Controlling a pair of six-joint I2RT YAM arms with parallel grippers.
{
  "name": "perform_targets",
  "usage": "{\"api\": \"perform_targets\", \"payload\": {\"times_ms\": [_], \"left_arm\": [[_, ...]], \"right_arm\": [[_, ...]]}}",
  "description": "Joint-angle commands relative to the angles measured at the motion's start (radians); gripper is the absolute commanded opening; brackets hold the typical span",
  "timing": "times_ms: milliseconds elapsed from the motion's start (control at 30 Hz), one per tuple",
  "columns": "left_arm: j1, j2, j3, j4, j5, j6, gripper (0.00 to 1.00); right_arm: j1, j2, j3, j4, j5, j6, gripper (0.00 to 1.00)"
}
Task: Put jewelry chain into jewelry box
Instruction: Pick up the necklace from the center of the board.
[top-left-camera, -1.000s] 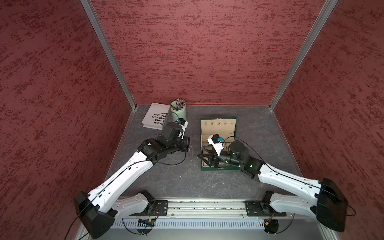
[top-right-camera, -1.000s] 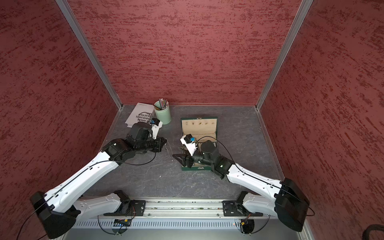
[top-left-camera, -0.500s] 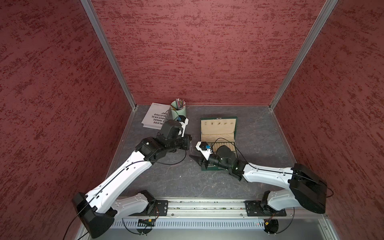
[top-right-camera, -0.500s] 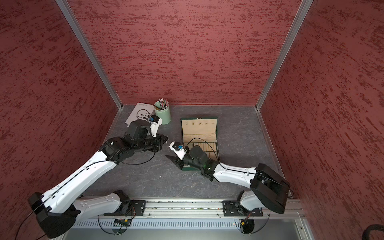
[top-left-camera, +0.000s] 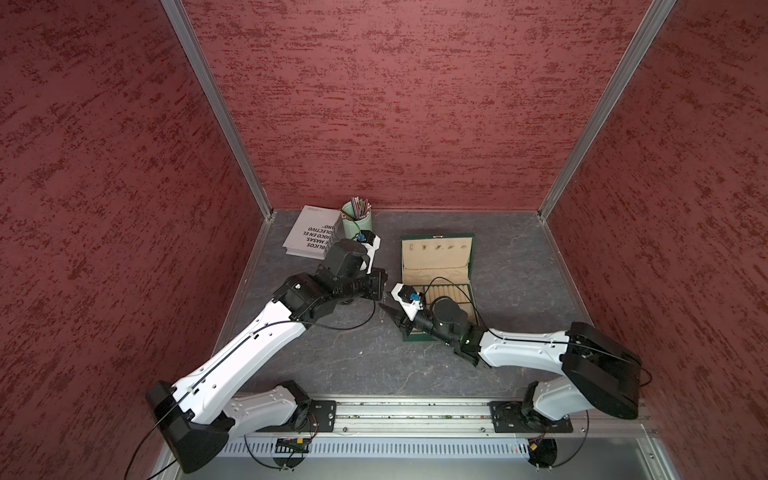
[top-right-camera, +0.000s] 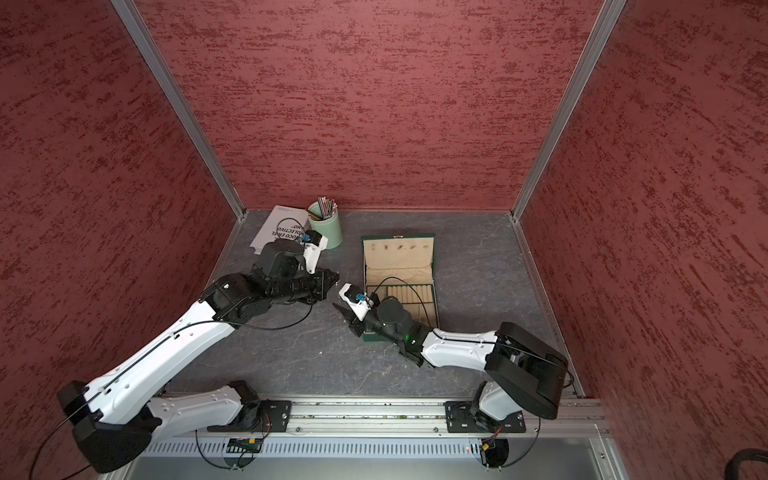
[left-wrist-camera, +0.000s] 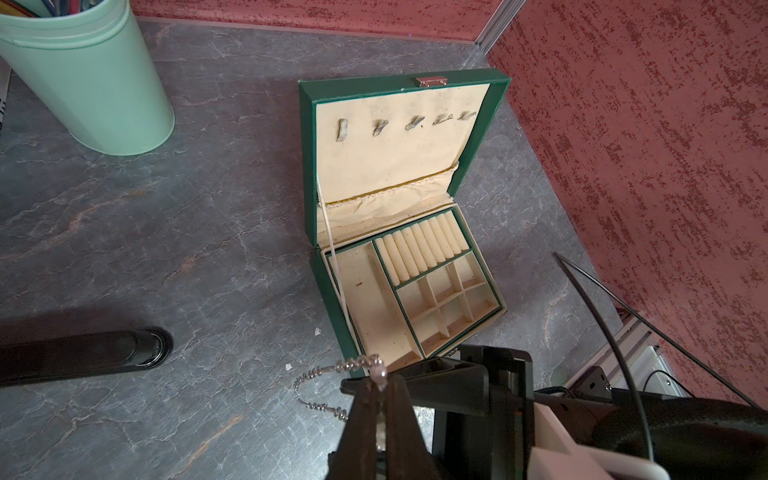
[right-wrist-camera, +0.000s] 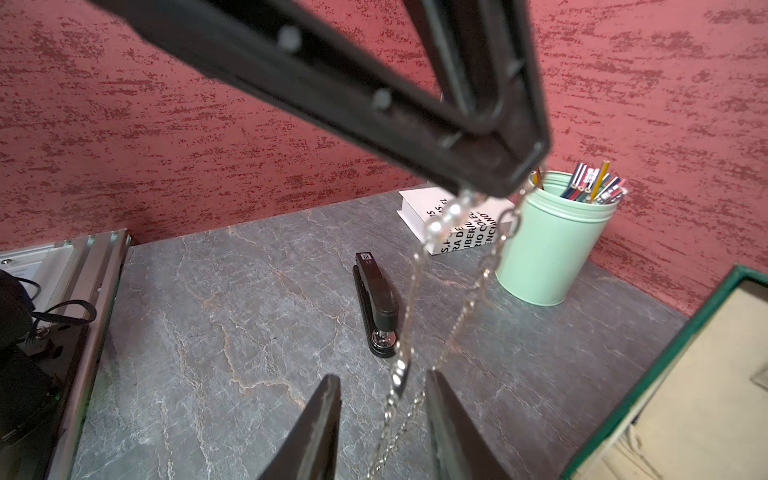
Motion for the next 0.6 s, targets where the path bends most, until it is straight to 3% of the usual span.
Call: {"api": "perform_targets", "payload": {"times_ms": [0, 267, 567], "left_arm": [[-0.006, 0.0, 0.031, -0.008, -0.011, 0.005, 0.0], [-0.013, -0.002, 0.039, -0.012, -0.012, 0.011, 0.0], [-0.026, 0.001, 0.045, -0.016, -0.017, 0.01, 0.0]], "right_arm": [[0.009, -0.022, -0.022, 0.02, 0.016, -0.041, 0.39], [0.01, -0.076, -0.026, 0.003, -0.002, -0.076, 0.39], [0.01, -0.078, -0.022, 0.01, 0.036, -0.08, 0.31]]}}
